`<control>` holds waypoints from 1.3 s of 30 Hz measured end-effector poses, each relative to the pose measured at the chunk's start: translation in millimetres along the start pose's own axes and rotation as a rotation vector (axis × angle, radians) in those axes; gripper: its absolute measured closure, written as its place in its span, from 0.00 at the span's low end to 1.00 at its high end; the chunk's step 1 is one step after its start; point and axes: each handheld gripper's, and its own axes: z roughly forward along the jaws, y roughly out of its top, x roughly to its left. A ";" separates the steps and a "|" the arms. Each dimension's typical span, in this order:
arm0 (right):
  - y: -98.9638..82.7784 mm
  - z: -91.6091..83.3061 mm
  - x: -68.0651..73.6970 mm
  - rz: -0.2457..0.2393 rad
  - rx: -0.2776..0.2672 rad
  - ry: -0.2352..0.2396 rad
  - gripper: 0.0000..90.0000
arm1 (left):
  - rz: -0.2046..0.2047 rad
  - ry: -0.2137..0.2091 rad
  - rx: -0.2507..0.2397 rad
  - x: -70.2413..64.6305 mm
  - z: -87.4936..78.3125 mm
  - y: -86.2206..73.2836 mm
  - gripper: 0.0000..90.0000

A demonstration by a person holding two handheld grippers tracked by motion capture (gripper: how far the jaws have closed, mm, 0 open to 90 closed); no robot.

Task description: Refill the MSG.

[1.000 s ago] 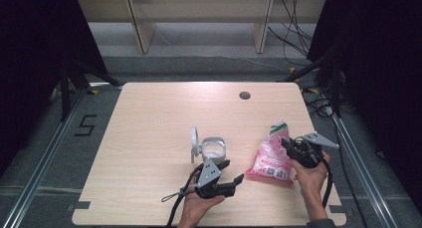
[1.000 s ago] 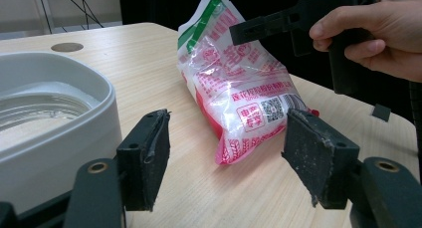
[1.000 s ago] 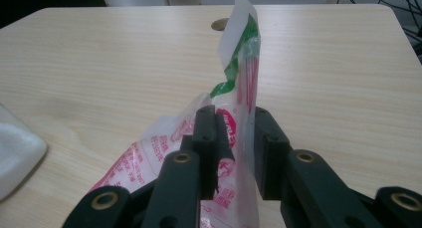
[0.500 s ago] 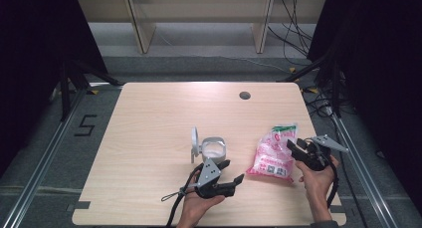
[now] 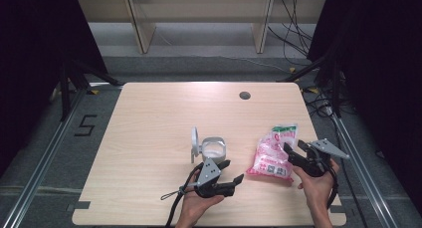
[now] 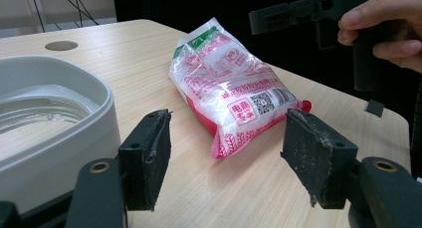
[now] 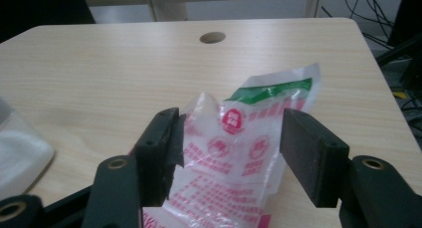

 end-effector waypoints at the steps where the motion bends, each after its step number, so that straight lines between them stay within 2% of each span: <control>1: -0.4 -1.7 1.6 -0.013 0.015 0.007 0.46 | -0.002 -0.004 -0.008 -0.2 -0.1 -0.1 0.39; 3: -2.5 -0.2 4.5 -0.037 -0.007 0.055 0.45 | 0.009 -0.001 0.004 0.4 -2.4 1.1 0.39; 4: -3.8 -2.3 10.0 -0.001 0.016 0.060 0.45 | 0.006 0.000 -0.002 0.8 -2.6 1.1 0.39; 5: -4.6 -0.1 8.4 -0.054 0.004 0.074 0.44 | 0.005 0.006 0.002 1.0 -3.4 1.5 0.39; 6: -6.1 -1.1 14.5 -0.018 0.010 0.078 0.44 | 0.012 0.007 0.013 1.9 -4.8 1.8 0.39; 7: -7.2 -0.4 14.7 -0.059 0.019 0.075 0.44 | 0.012 0.005 0.015 1.9 -5.7 1.9 0.39; 10: -12.8 1.0 25.4 -0.047 0.019 0.110 0.44 | 0.010 0.007 0.012 0.4 -7.6 1.8 0.40; 11: -13.1 0.8 26.1 -0.083 0.038 0.104 0.44 | 0.022 0.004 0.012 0.9 -8.4 1.7 0.41; 12: -14.3 0.0 30.5 -0.060 0.051 0.110 0.44 | 0.025 0.010 0.020 0.7 -9.9 2.0 0.42; 13: -14.4 1.6 29.5 -0.096 0.036 0.121 0.44 | 0.027 0.013 0.022 1.0 -11.2 1.9 0.42; 16: -15.4 0.2 32.3 -0.119 0.049 0.126 0.44 | 0.033 0.021 0.008 2.9 -14.4 0.6 0.49; 17: -16.5 -1.2 34.8 -0.092 0.051 0.115 0.44 | 0.042 0.027 0.023 3.0 -17.1 0.8 0.51; 18: -16.4 -2.3 35.2 -0.085 0.068 0.117 0.44 | 0.043 0.017 0.008 3.1 -17.1 0.0 0.53; 19: -17.0 -2.5 34.7 -0.083 0.072 0.117 0.44 | 0.048 0.019 0.021 3.1 -20.2 0.4 0.55; 20: -18.0 -1.3 32.7 -0.101 0.065 0.108 0.44 | 0.053 0.017 0.020 3.7 -21.9 0.5 0.57; 21: -18.9 -0.9 32.8 -0.092 0.064 0.106 0.45 | 0.045 0.012 0.006 4.3 -22.4 0.1 0.60; 22: -19.8 -1.3 32.2 -0.093 0.073 0.107 0.45 | 0.053 0.019 0.015 5.1 -25.2 0.9 0.62; 23: -20.2 0.5 30.1 -0.114 0.063 0.098 0.45 | 0.054 0.023 0.010 6.3 -27.1 1.0 0.65; 25: -20.6 -0.6 28.5 -0.122 0.064 0.112 0.45 | 0.062 0.023 -0.002 8.2 -30.5 1.0 0.71; 26: -20.4 -1.5 28.5 -0.118 0.066 0.126 0.45 | 0.079 0.028 0.003 9.3 -33.5 1.4 0.74; 27: -20.6 -2.0 28.7 -0.114 0.065 0.120 0.45 | 0.064 0.040 -0.007 9.0 -35.6 0.6 0.77; 28: -21.8 -2.4 31.5 -0.082 0.067 0.122 0.45 | 0.070 0.042 -0.009 10.2 -37.6 0.3 0.80; 29: -22.0 -1.2 28.8 -0.126 0.051 0.120 0.45 | 0.094 0.040 -0.005 12.2 -39.6 0.4 0.83; 30: -23.0 -1.9 31.5 -0.090 0.066 0.123 0.45 | 0.073 0.047 -0.013 11.9 -40.4 -1.0 0.85; 31: -23.2 -3.2 32.5 -0.080 0.088 0.122 0.45 | 0.074 0.059 -0.008 12.3 -42.6 -1.2 0.87; 32: -23.6 -2.0 32.2 -0.095 0.084 0.113 0.45 | 0.090 0.058 -0.012 13.7 -43.7 -1.3 0.89; 35: -23.6 -1.6 31.0 -0.123 0.063 0.120 0.45 | 0.091 0.074 -0.011 15.2 -47.7 -0.8 0.93; 36: -23.8 -1.8 31.5 -0.116 0.066 0.120 0.45 | 0.102 0.072 -0.013 16.6 -48.6 -0.1 0.94; 37: -24.2 -2.0 32.2 -0.104 0.072 0.123 0.45 | 0.081 0.076 -0.022 16.4 -48.7 -0.7 0.94; 38: -24.3 0.0 29.8 -0.136 0.067 0.123 0.45 | 0.085 0.082 -0.013 16.8 -50.8 -0.1 0.94; 39: -24.4 0.8 29.2 -0.144 0.065 0.109 0.45 | 0.083 0.087 -0.022 17.5 -51.7 -0.2 0.95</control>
